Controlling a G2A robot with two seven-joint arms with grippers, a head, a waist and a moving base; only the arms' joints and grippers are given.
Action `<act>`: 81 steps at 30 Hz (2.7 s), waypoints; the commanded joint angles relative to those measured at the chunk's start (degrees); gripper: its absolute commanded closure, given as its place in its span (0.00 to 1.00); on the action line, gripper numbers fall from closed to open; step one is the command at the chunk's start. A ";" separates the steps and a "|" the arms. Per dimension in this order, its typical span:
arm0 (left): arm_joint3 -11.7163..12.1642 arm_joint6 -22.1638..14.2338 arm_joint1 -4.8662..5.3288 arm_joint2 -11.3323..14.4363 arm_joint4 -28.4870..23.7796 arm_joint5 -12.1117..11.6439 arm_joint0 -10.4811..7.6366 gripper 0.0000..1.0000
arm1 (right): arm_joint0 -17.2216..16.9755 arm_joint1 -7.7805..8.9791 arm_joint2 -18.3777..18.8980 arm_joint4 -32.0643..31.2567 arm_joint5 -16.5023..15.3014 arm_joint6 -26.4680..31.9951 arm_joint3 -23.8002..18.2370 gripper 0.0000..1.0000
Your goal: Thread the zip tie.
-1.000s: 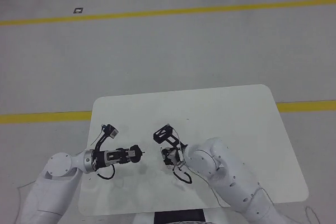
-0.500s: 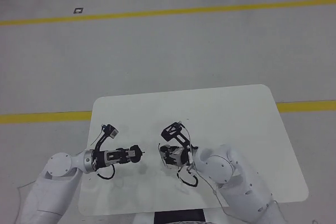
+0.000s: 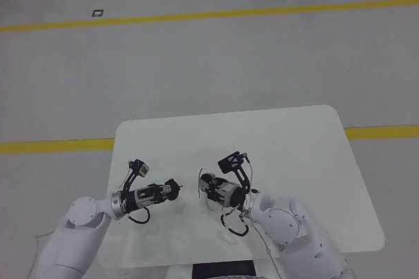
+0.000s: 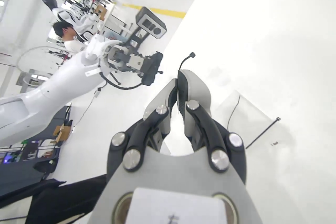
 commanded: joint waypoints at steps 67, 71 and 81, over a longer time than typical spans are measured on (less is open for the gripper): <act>2.16 4.08 -1.84 3.60 -2.94 0.00 0.10 1.00 | 1.09 -0.62 -10.36 -8.71 6.07 -27.63 6.56 1.00; 2.16 4.08 -1.84 3.60 -2.94 0.00 0.10 1.00 | 1.46 -0.65 -10.56 -8.56 6.16 -27.74 6.88 1.00; 2.16 4.08 -1.84 3.60 -2.94 0.00 0.10 1.00 | 2.26 -0.69 -10.90 -8.46 6.53 -27.67 7.50 1.00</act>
